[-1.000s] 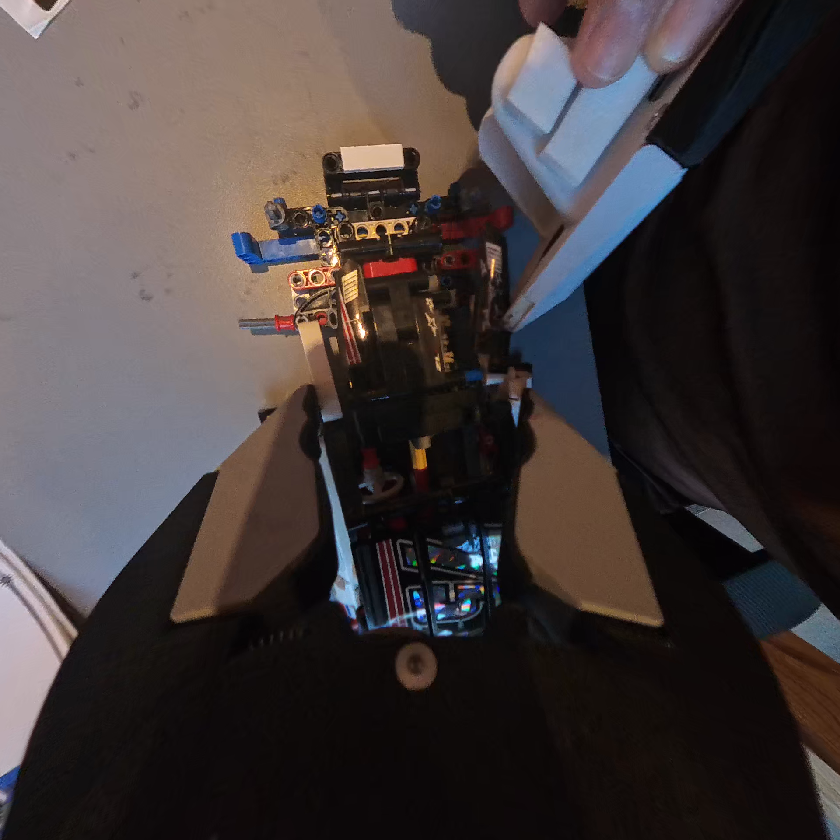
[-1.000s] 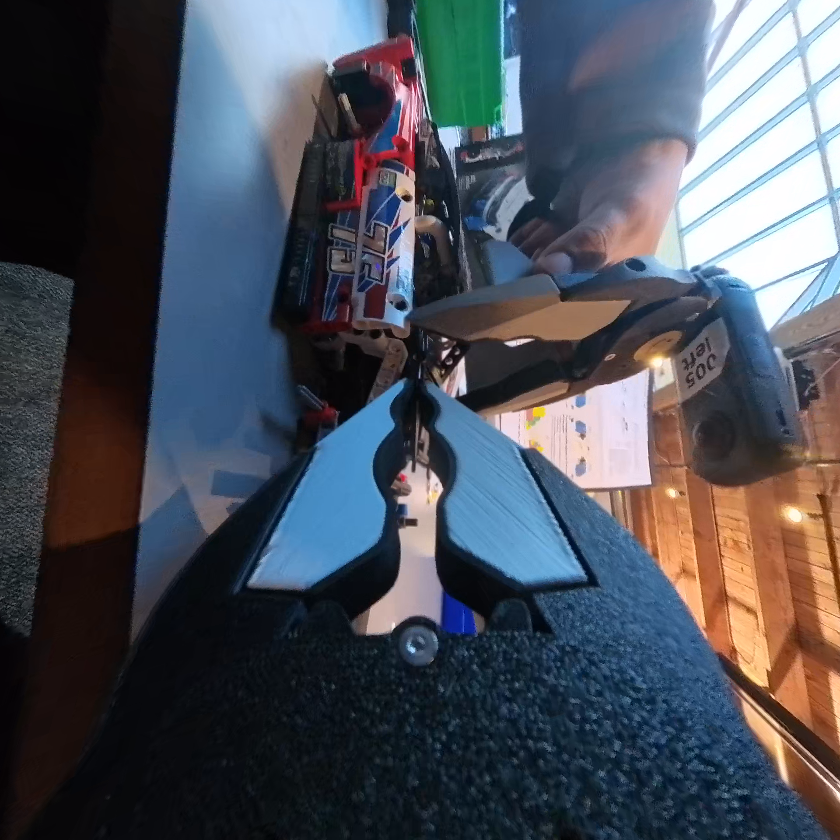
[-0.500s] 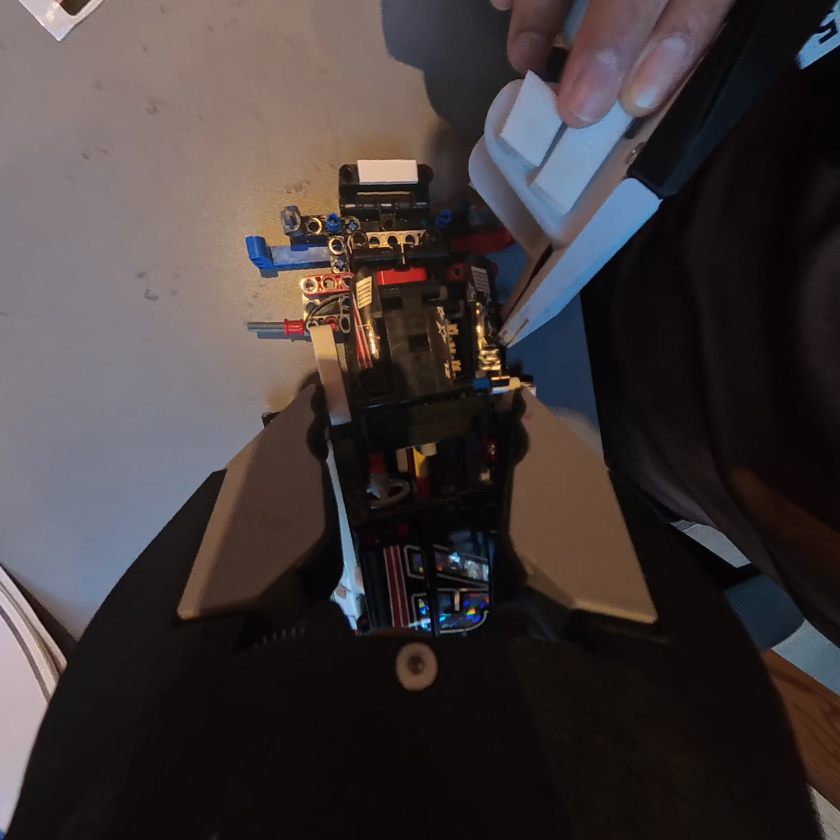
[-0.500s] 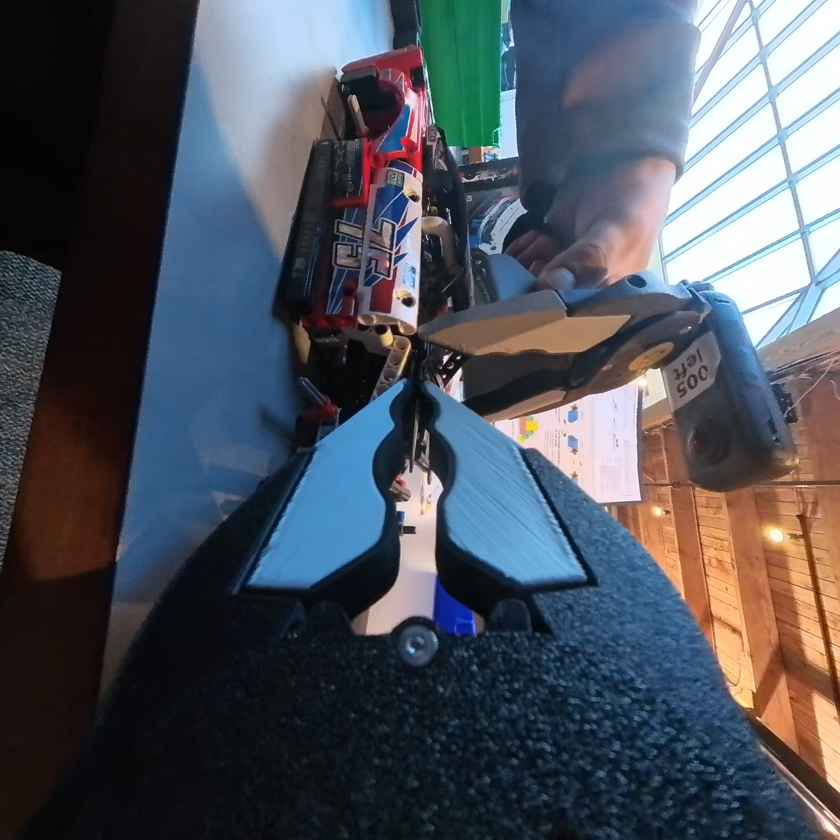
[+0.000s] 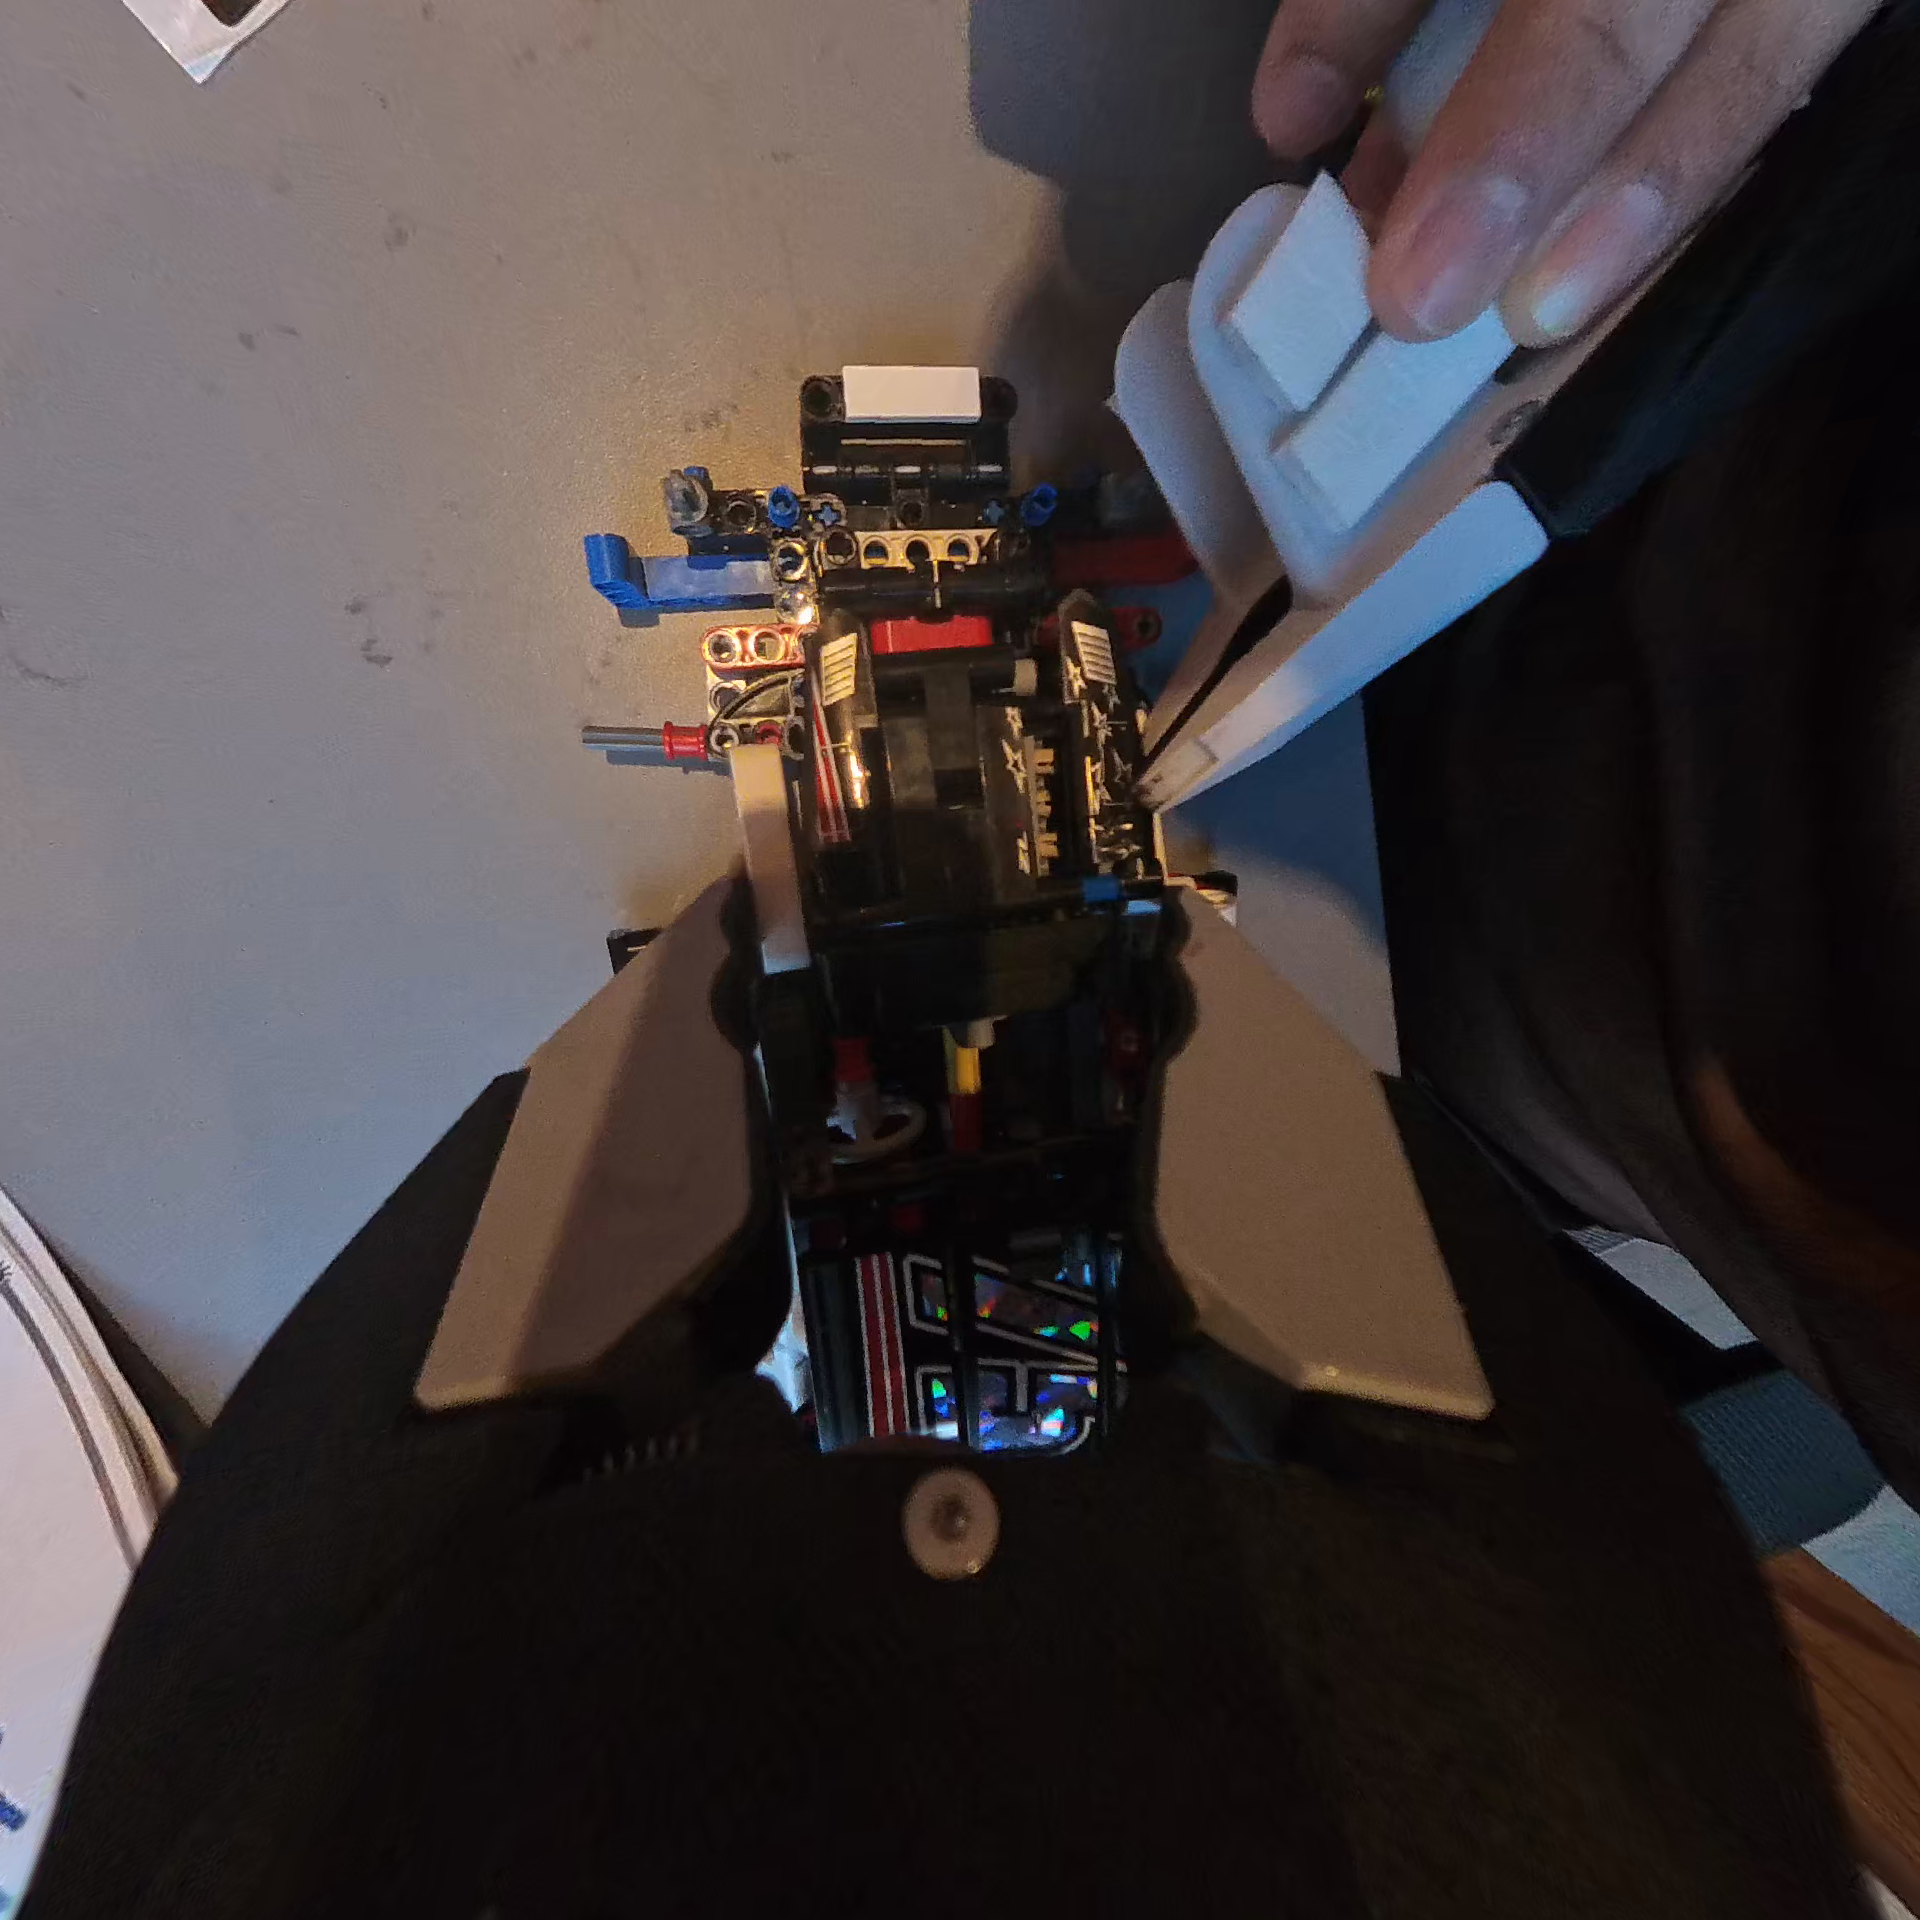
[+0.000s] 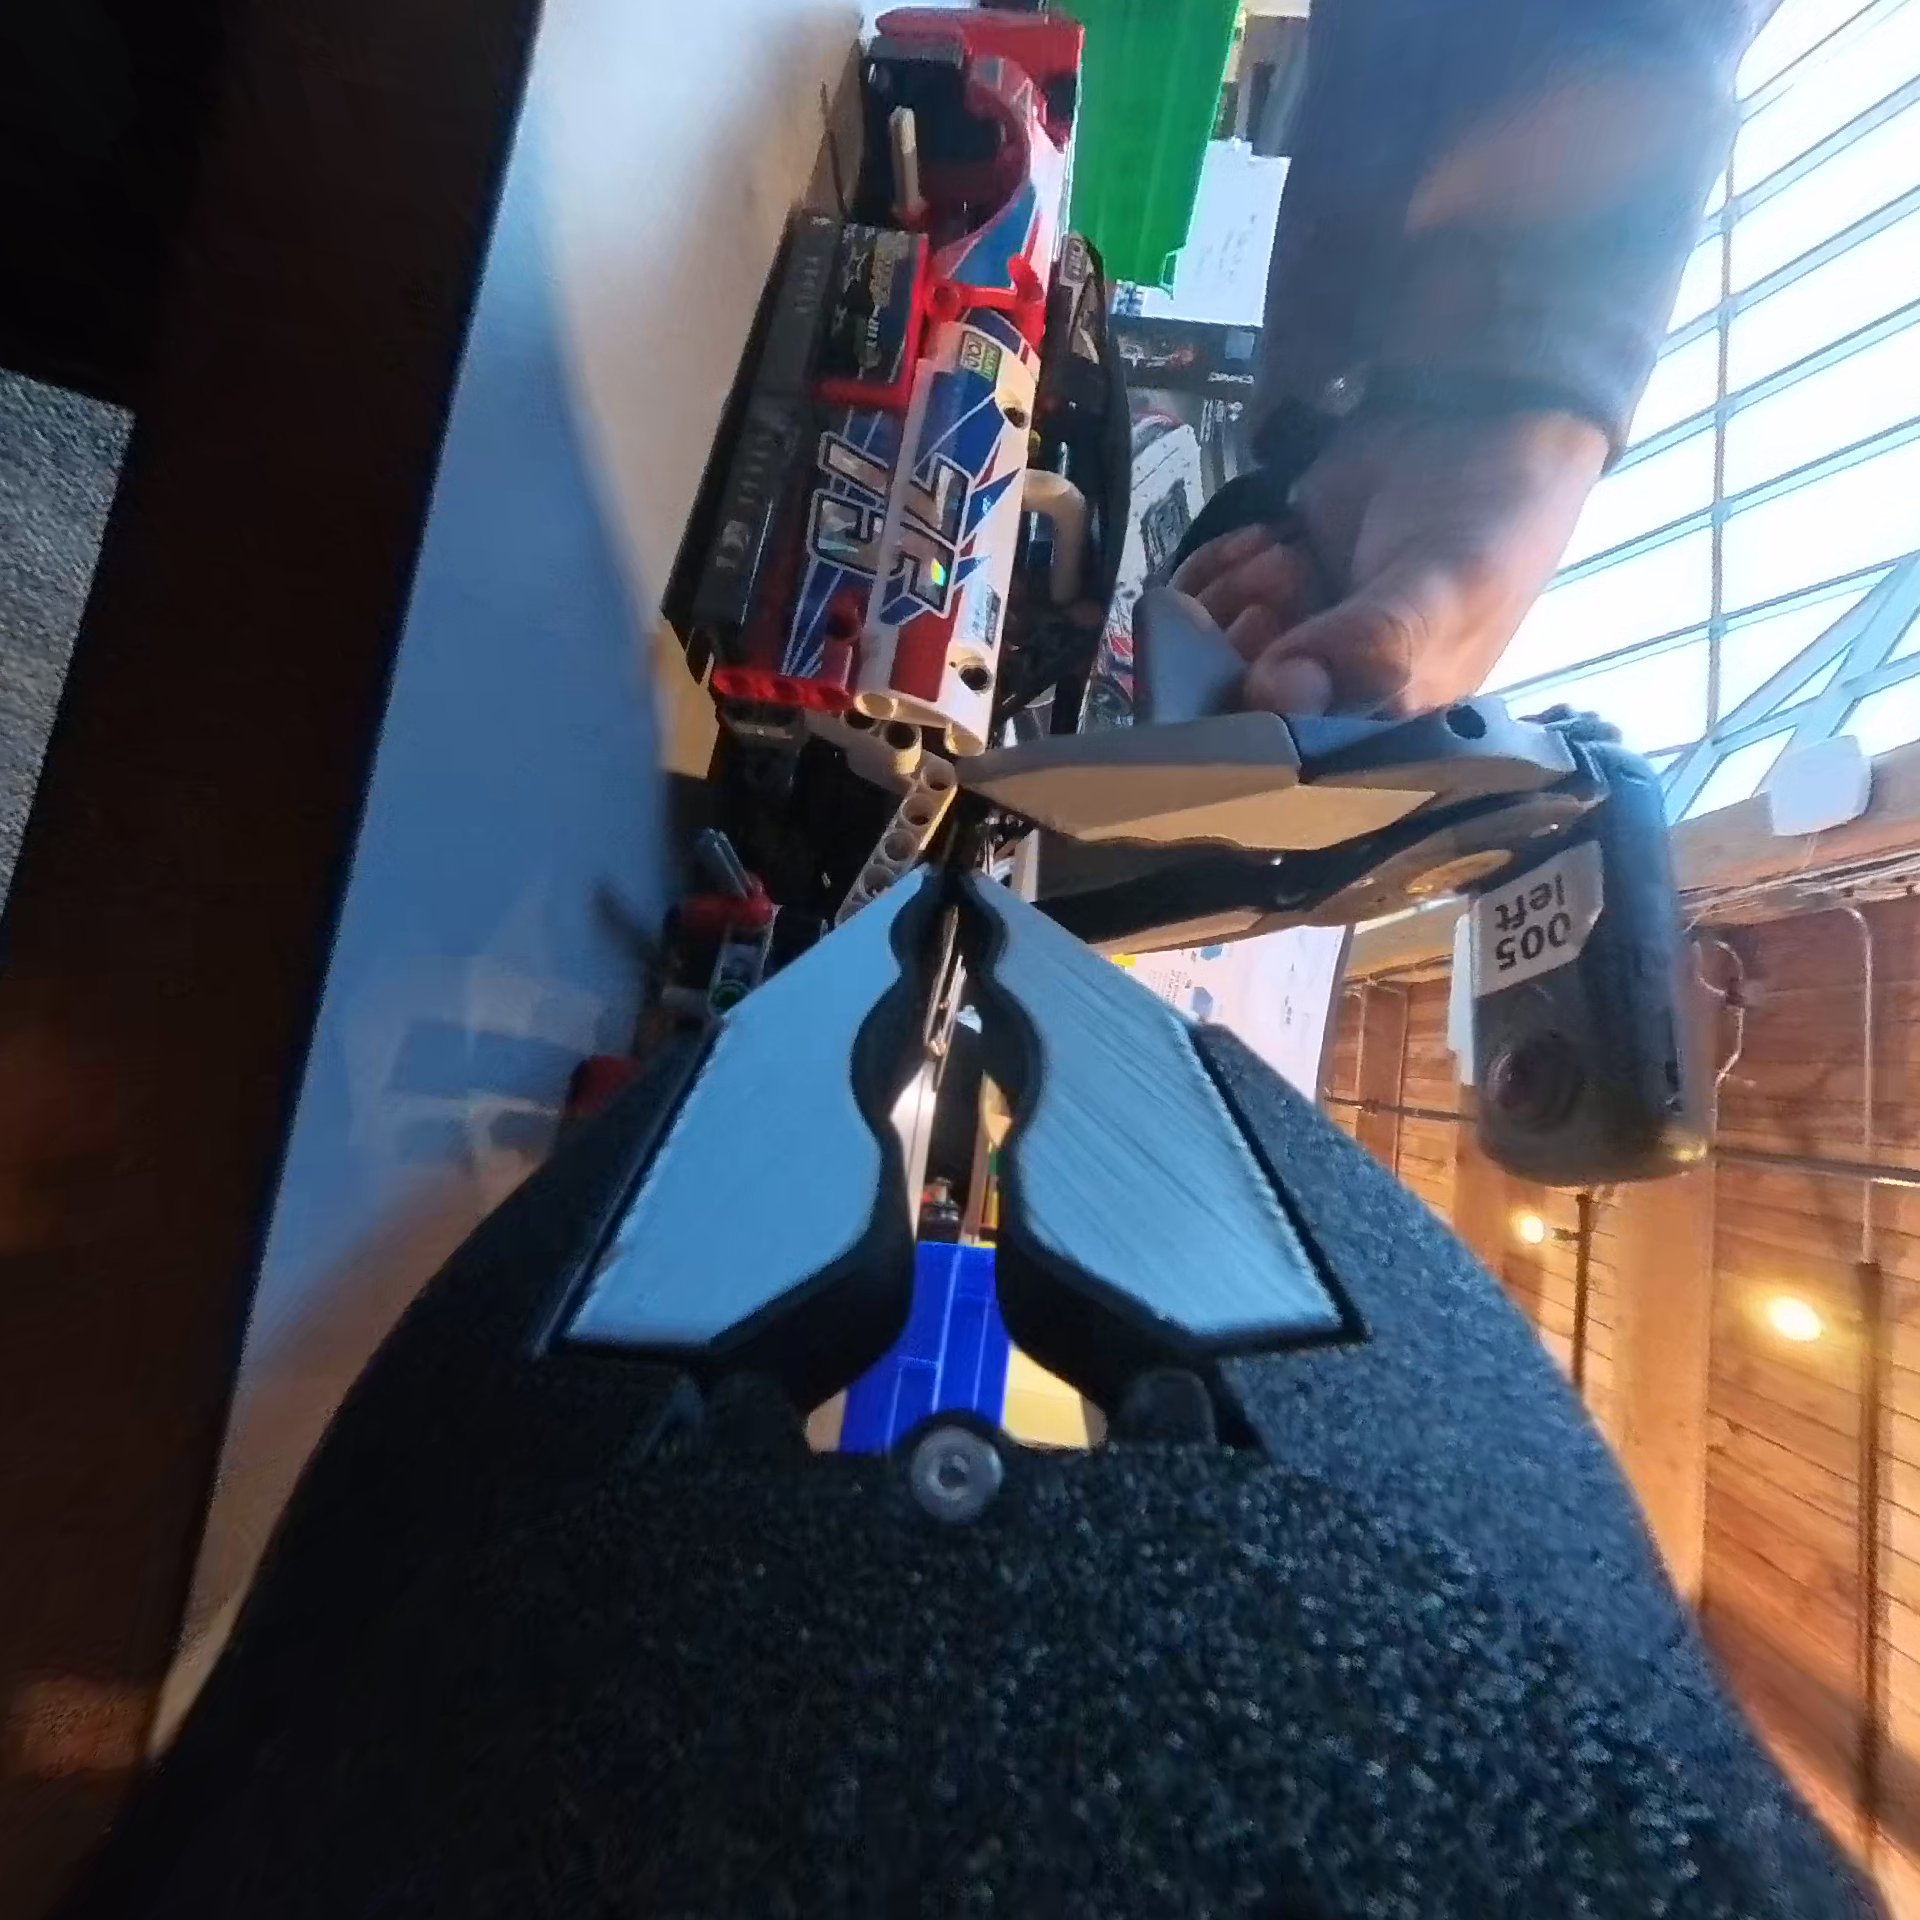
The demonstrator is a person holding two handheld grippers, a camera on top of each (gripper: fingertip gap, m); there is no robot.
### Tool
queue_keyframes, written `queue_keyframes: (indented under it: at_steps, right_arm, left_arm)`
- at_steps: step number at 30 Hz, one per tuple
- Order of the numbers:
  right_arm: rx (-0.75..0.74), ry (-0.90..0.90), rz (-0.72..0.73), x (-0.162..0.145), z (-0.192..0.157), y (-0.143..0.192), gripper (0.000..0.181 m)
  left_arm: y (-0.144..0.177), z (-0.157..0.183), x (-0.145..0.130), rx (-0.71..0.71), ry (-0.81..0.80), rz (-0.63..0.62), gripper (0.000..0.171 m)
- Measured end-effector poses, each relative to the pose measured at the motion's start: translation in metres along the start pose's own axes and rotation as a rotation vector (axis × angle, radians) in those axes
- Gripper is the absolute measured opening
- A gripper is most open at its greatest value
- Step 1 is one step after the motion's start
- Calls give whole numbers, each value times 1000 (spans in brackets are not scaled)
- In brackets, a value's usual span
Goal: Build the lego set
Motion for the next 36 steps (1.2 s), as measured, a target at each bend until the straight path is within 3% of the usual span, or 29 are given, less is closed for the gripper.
queue_keyframes:
  at_steps: [16,23,28,36]
  right_arm:
    - [118,-9,-19,10,6,-4,2]
    - [99,-41,-26,14,3,-6,2]
    - [-19,81,20,9,-7,-6,1]
    - [-21,73,-11,3,-7,-11,1]
  left_arm:
    - [-1,-2,0,-11,15,-7,73]
    - [-1,-2,1,-14,-3,-14,72]
    - [-1,-2,-1,-5,8,19,72]
    - [1,-7,-4,54,-9,9,68]
Point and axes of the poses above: each gripper's, where its closed fingertips meet, y back along the fingers, x out of its top, z = x × y across the jaws, the point moved 9 cm from there along y, back along the fingers, and after that the axes turned 6 degrees about x, right-handed, at the moved point
